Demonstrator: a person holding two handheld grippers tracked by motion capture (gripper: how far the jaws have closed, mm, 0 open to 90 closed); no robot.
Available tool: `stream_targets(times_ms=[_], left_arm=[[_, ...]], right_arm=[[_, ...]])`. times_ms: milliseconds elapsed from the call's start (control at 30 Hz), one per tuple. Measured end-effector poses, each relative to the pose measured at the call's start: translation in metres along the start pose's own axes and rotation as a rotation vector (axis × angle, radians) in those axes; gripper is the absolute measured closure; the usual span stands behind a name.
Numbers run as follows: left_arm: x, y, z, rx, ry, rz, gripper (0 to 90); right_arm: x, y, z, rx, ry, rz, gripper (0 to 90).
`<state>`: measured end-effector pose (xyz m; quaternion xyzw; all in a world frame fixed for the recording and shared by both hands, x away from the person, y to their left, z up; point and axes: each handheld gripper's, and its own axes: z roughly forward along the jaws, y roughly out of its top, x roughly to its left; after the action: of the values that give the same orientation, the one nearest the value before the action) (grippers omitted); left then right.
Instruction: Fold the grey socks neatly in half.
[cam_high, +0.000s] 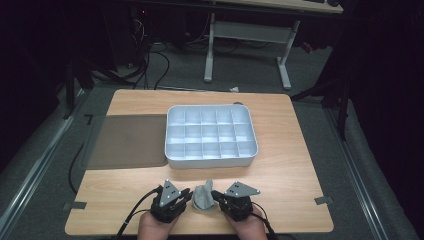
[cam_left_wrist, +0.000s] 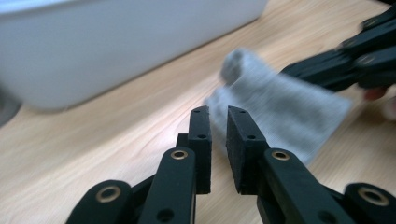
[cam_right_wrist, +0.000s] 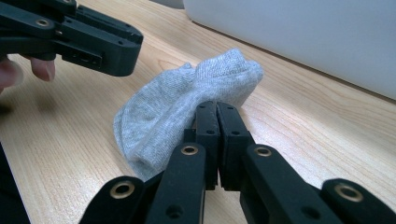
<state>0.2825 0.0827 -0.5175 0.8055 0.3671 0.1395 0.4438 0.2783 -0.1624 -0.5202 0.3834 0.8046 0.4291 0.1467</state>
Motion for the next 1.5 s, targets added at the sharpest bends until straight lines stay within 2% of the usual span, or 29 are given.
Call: stream_targets(times_ms=[67, 267, 533, 800, 1200, 1267, 1500], left_arm=[[0.001, -0.003, 0.002, 0.026, -0.001, 0.001, 80.3], [-0.007, -0.005, 0.009, 0.06, -0.027, 0.019, 80.3], [-0.015, -0.001, 0.016, 0.06, -0.041, 0.02, 80.4], [-0.031, 0.005, 0.031, 0.057, -0.071, 0.052, 80.2], [-0.038, 0.006, 0.038, 0.054, -0.079, 0.061, 80.5], [-0.04, 0.007, 0.038, 0.06, -0.078, 0.082, 80.9], [-0.044, 0.006, 0.04, 0.073, -0.08, 0.114, 82.8]], right_arm=[[0.0, 0.0, 0.0, 0.001, 0.001, -0.001, 89.8], [0.001, -0.001, 0.0, 0.008, 0.005, -0.003, 89.4], [0.0, 0.0, -0.001, 0.001, -0.012, 0.007, 88.3], [-0.002, 0.004, -0.006, -0.031, -0.046, 0.032, 86.5], [0.001, 0.002, -0.008, -0.048, -0.052, 0.028, 86.2], [0.001, 0.002, -0.007, -0.047, -0.054, 0.029, 86.0], [0.004, 0.001, -0.006, -0.054, -0.036, 0.021, 86.2]])
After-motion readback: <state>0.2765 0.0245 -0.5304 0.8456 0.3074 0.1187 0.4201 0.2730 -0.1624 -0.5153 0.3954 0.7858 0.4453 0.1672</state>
